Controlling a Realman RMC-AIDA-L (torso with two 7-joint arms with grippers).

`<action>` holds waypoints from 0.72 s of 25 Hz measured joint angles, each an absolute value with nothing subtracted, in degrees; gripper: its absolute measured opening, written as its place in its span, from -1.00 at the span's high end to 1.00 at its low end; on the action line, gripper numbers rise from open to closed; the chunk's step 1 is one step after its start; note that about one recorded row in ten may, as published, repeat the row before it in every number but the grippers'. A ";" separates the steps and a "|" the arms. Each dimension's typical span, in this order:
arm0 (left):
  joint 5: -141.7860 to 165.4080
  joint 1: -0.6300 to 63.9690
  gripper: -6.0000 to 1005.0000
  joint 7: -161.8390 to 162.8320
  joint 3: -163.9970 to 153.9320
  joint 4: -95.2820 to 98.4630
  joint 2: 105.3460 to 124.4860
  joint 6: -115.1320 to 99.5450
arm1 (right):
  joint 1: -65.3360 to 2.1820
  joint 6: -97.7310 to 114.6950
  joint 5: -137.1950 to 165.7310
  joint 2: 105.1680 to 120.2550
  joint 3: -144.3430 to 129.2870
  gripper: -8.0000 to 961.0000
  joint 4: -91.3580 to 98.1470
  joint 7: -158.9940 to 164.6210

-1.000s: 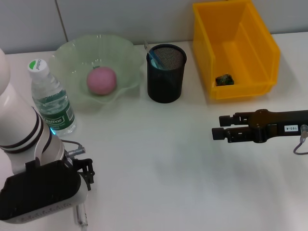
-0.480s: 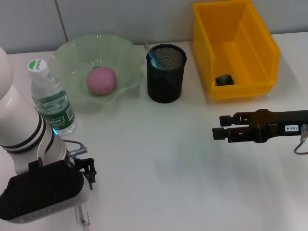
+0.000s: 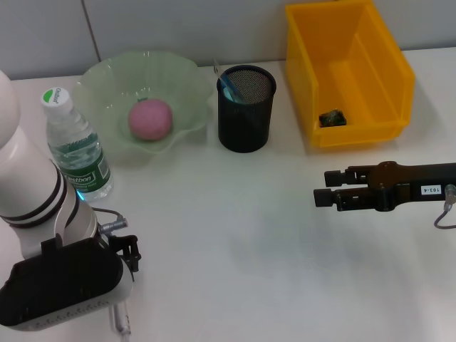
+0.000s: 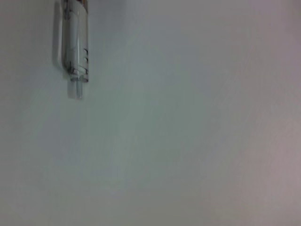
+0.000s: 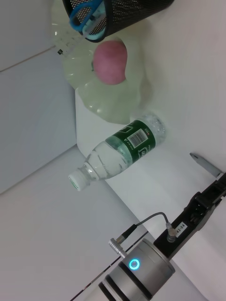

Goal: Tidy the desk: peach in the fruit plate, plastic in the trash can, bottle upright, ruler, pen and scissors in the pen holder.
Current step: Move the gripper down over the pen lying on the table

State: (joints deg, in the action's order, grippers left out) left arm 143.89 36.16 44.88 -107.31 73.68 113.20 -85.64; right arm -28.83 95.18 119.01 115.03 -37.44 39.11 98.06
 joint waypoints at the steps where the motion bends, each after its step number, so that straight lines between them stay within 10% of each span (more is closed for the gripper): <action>1: 143.93 36.25 0.46 44.88 -107.31 73.48 113.20 -85.63 | -28.83 95.17 119.01 115.04 -37.44 -0.57 39.11 97.99; 18: 144.68 37.11 0.69 45.08 -107.09 71.86 113.83 -85.58 | -28.77 94.60 119.00 115.00 -37.76 -0.57 39.23 97.82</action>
